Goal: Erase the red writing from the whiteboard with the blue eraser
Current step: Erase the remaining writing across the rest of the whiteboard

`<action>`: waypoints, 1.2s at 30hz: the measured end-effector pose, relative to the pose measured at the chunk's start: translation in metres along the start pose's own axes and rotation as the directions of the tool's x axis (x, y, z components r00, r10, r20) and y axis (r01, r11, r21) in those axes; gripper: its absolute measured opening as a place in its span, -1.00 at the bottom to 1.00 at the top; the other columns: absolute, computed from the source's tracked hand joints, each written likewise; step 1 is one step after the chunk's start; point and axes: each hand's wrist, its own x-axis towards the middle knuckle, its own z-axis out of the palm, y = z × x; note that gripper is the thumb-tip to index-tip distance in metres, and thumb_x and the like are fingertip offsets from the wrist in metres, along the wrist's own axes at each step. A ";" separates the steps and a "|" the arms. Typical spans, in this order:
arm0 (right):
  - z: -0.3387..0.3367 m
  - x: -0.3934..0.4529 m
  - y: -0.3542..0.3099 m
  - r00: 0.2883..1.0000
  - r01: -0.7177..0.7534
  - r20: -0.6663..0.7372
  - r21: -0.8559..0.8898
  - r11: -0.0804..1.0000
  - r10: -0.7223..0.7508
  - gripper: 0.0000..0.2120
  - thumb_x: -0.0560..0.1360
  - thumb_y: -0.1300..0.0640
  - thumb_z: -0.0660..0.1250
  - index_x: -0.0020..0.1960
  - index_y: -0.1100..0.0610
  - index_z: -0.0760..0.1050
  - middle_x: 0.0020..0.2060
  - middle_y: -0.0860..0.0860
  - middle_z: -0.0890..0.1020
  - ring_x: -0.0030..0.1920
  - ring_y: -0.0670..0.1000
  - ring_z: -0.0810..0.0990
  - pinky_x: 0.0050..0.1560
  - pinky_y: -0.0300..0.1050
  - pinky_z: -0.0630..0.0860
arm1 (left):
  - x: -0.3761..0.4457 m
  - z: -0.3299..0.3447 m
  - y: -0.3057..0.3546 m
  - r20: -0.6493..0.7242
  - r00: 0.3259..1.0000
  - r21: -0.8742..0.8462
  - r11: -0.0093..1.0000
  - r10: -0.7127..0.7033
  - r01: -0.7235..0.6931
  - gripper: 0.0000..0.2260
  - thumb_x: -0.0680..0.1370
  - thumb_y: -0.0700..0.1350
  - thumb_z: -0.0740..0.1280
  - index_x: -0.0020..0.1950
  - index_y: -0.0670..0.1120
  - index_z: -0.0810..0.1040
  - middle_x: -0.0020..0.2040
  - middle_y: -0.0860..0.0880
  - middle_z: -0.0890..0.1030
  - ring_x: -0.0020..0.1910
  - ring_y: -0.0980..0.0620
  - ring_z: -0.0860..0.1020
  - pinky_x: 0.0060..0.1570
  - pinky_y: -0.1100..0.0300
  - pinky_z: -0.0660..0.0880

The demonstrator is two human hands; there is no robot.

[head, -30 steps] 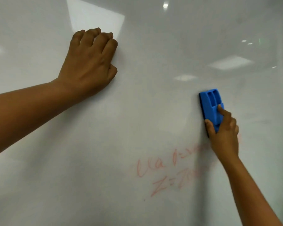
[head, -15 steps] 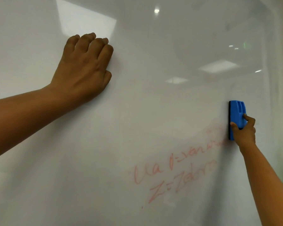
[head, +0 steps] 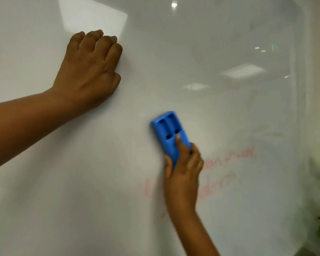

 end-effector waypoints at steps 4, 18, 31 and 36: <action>0.006 -0.050 -0.043 0.987 0.106 0.121 0.025 0.994 -0.108 -0.25 0.26 0.17 0.54 0.32 -0.09 0.22 0.21 0.13 0.32 0.10 0.24 0.53 -0.11 0.05 0.60 | 0.000 -0.002 0.001 0.005 1.000 -0.008 1.000 0.002 -0.002 -0.59 0.49 -0.17 0.10 0.26 -0.36 0.36 0.30 -0.35 0.40 0.30 -0.37 0.31 0.26 -0.22 0.18; -0.020 -0.026 0.059 0.990 0.000 0.139 -0.012 1.000 0.002 -0.37 0.39 0.24 0.44 0.34 -0.11 0.28 0.24 0.22 0.40 0.20 0.23 0.41 -0.01 0.02 0.51 | -0.001 0.001 -0.001 0.003 0.999 0.049 0.998 0.037 -0.037 -0.59 0.50 -0.13 0.08 0.25 -0.35 0.35 0.26 -0.35 0.42 0.26 -0.36 0.33 0.20 -0.20 0.22; -0.047 0.097 0.214 0.953 -0.298 0.023 -0.123 0.947 0.303 -0.48 0.52 0.15 0.27 0.42 0.09 0.17 0.30 0.28 0.32 0.27 0.32 0.29 0.21 0.25 0.31 | 0.001 0.011 -0.007 -0.012 0.998 0.083 0.995 0.062 -0.060 -0.56 0.52 -0.08 0.04 0.30 -0.31 0.31 0.23 -0.35 0.43 0.24 -0.35 0.35 0.19 -0.22 0.24; -0.060 0.124 0.251 0.852 -0.521 -0.024 -0.124 0.844 0.523 -0.50 0.55 0.17 0.23 0.42 0.06 0.13 0.32 0.25 0.32 0.27 0.30 0.35 0.20 0.25 0.38 | 0.004 0.021 -0.014 -0.005 0.999 0.056 0.997 0.051 -0.051 -0.57 0.51 -0.05 0.03 0.30 -0.26 0.26 0.23 -0.34 0.42 0.21 -0.34 0.36 0.21 -0.24 0.27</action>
